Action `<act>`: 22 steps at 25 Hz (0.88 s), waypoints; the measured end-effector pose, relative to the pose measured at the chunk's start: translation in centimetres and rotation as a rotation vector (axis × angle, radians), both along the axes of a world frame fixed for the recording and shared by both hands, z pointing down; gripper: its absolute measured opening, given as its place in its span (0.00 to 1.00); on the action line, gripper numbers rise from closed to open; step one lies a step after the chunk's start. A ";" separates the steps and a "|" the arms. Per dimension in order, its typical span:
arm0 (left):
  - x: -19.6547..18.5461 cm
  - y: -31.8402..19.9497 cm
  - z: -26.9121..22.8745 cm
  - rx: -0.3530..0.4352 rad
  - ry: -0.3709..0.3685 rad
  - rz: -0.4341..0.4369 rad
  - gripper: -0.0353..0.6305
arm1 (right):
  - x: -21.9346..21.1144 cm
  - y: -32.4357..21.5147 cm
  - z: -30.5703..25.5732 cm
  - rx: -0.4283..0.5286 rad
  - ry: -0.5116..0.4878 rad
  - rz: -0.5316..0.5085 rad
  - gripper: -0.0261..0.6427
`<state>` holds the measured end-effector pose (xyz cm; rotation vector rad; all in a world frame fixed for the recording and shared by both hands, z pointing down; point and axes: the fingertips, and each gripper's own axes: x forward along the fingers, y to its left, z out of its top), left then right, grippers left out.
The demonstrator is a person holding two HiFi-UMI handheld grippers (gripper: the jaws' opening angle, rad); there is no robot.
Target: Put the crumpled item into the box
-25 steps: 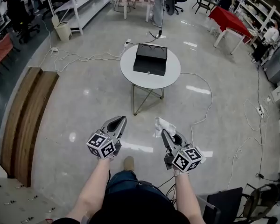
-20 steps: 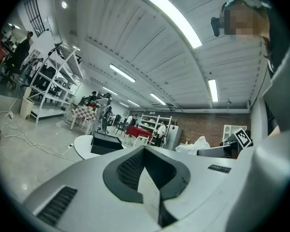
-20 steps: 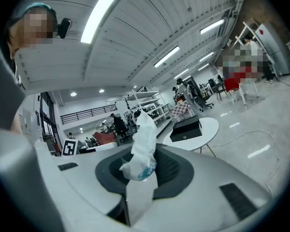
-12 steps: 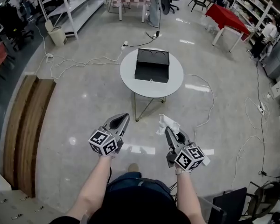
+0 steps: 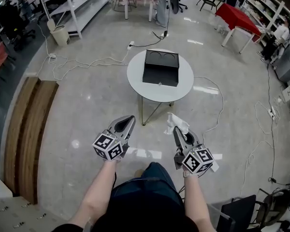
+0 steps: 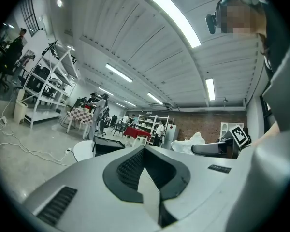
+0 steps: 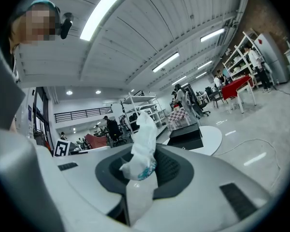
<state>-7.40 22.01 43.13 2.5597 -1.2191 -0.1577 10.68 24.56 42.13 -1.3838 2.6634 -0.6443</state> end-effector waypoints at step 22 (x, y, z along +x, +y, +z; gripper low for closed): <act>1.6 -11.0 1.9 -0.014 -0.027 0.024 0.07 | -0.3 -11.5 2.4 -0.033 -0.029 -0.029 0.16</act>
